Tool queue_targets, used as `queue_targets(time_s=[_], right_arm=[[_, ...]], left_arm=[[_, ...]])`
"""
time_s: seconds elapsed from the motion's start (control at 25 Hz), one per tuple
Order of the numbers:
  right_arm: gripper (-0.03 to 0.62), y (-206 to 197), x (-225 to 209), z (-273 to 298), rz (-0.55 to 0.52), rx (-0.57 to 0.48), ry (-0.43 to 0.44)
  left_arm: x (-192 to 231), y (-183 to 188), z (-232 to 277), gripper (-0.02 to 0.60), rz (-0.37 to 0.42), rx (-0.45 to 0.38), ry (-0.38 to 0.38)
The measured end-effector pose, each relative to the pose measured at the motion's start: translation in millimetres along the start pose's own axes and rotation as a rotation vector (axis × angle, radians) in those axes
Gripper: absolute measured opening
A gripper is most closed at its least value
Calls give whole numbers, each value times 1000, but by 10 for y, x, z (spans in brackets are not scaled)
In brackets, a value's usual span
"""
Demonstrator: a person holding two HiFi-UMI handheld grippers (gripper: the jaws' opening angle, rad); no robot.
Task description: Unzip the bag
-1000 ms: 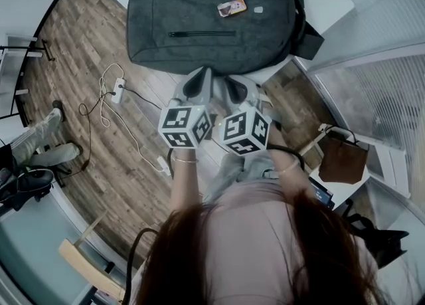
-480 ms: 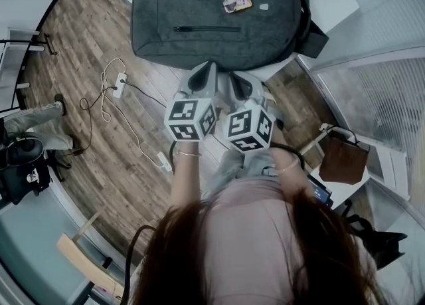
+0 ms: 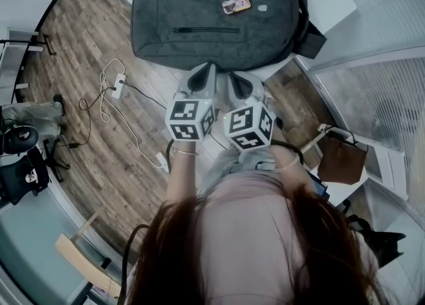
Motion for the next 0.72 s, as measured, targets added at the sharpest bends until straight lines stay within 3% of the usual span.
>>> queue_targets(time_s=[0.4, 0.72], right_arm=[[11, -7, -18, -24, -26, 17, 8], [11, -49, -37, -70, -3, 66, -38]], left_arm=[[29, 24, -9, 8, -10, 14, -11], [37, 46, 3, 8, -11, 59, -32]])
Point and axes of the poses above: the fingertips, and each gripper's own axes: z forward along the fingers, x to its left, y out of its top, the point moved 8 cm from there along -z, backward along the fingers, and after that the axes turned 14 degrees about -z, right-handed, at the moved point
